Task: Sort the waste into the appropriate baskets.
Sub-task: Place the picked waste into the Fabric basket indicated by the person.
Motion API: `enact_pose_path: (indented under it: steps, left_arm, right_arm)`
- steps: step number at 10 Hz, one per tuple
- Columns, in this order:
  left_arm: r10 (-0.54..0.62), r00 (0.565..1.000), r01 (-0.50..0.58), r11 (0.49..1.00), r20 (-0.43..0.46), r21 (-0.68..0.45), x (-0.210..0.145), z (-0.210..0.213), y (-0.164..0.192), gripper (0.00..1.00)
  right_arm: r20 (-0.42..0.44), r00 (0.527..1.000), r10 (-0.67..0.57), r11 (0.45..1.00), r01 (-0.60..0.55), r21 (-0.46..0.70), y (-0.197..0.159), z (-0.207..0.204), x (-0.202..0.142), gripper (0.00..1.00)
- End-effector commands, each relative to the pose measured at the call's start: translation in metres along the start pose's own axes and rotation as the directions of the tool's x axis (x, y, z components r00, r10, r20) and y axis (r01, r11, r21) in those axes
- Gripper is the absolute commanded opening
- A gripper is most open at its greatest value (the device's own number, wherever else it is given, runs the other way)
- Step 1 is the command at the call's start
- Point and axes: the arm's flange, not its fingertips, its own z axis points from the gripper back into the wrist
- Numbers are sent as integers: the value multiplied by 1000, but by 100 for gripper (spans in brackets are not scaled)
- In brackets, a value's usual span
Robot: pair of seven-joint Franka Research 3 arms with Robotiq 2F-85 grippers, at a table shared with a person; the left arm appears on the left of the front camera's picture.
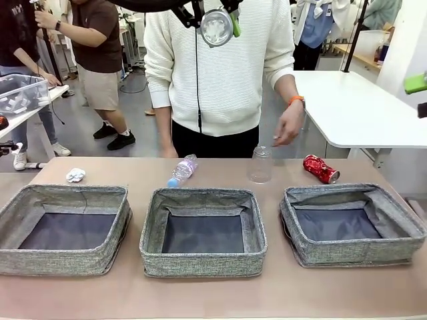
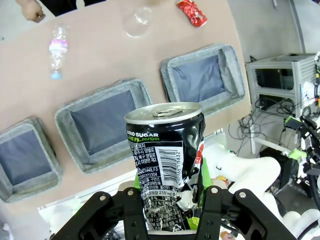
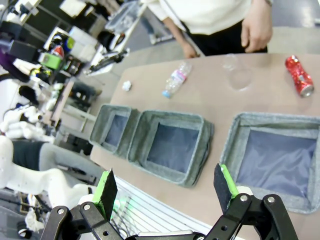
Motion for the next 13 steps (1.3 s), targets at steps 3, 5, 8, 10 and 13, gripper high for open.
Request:
enact_pose_path:
  steps: [3,5,8,10,13]
  left_arm:
    - [2,1000,-2,1000,1,-14,-2,5,-1,45]
    - [2,1000,-2,1000,1,-14,-2,5,-1,45]
    - [2,1000,-2,1000,1,-14,-2,5,-1,45]
    - [-42,999,41,999,8,31,-19,-20,-6,45]
    - [-36,995,45,995,90,-93,-93,-104,-3,45]
  right_arm:
    - [7,1000,17,999,-18,27,-1,-2,1,100]
    - [7,1000,17,999,-18,27,-1,-2,1,100]
    - [7,1000,17,999,-18,27,-1,-2,1,100]
    - [-39,999,-11,999,10,-46,-17,15,-8,100]
    - [-230,972,-49,999,51,3,-82,116,-51,100]
